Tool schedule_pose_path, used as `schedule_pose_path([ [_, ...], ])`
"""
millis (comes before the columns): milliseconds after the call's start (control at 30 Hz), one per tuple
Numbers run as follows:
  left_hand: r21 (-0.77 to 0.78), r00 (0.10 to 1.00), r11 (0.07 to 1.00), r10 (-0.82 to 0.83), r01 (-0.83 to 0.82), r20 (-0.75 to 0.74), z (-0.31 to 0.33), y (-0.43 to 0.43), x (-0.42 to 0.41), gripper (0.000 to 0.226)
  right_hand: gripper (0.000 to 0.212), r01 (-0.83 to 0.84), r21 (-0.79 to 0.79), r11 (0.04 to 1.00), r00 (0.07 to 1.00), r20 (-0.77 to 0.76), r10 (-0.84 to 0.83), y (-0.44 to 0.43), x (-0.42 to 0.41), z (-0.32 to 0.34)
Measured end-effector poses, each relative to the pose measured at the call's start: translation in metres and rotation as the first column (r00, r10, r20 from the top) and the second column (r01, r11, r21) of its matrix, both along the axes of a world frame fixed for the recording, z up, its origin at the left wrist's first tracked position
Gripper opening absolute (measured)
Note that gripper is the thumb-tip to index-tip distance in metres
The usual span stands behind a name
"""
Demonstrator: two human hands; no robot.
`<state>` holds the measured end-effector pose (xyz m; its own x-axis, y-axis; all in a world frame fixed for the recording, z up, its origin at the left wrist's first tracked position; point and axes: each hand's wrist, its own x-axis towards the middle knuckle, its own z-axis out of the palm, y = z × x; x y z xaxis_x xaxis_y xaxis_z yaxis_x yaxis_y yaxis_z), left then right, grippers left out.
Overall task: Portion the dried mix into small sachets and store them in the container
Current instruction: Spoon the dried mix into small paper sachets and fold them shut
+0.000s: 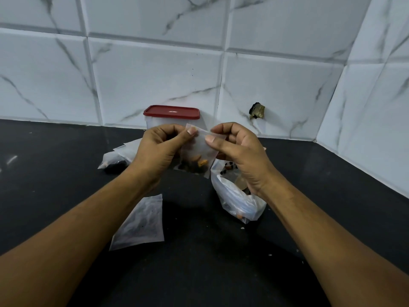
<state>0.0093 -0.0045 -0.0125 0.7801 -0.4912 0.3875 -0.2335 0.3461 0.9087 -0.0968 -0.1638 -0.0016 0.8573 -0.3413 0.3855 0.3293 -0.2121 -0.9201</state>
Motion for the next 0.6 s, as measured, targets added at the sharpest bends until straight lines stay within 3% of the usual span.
schedule_pose_path([
  [133,0.053,0.995,0.998,-0.029,0.024,0.098,-0.0032,-0.0036,-0.0019,0.026,0.011,0.064,-0.120,0.991,0.998,0.027,-0.061,0.0009,0.0010,-0.0041],
  [267,0.054,0.993,0.998,-0.026,0.020,0.117,-0.0025,-0.0054,-0.0042,0.025,0.008,0.083,-0.125,0.989,0.996,0.027,-0.080,-0.0002,0.0025,-0.0041],
  [500,0.025,0.994,0.999,0.021,-0.024,0.106,-0.0009,-0.0030,-0.0009,0.032,0.030,0.165,-0.112,0.980,0.986,0.051,-0.160,-0.0040,0.0046,0.0005],
  [600,0.021,0.995,0.998,0.053,-0.055,0.079,0.0003,0.0009,0.0044,0.025,0.013,0.119,-0.097,0.988,0.992,0.044,-0.115,-0.0071,0.0027,0.0015],
])
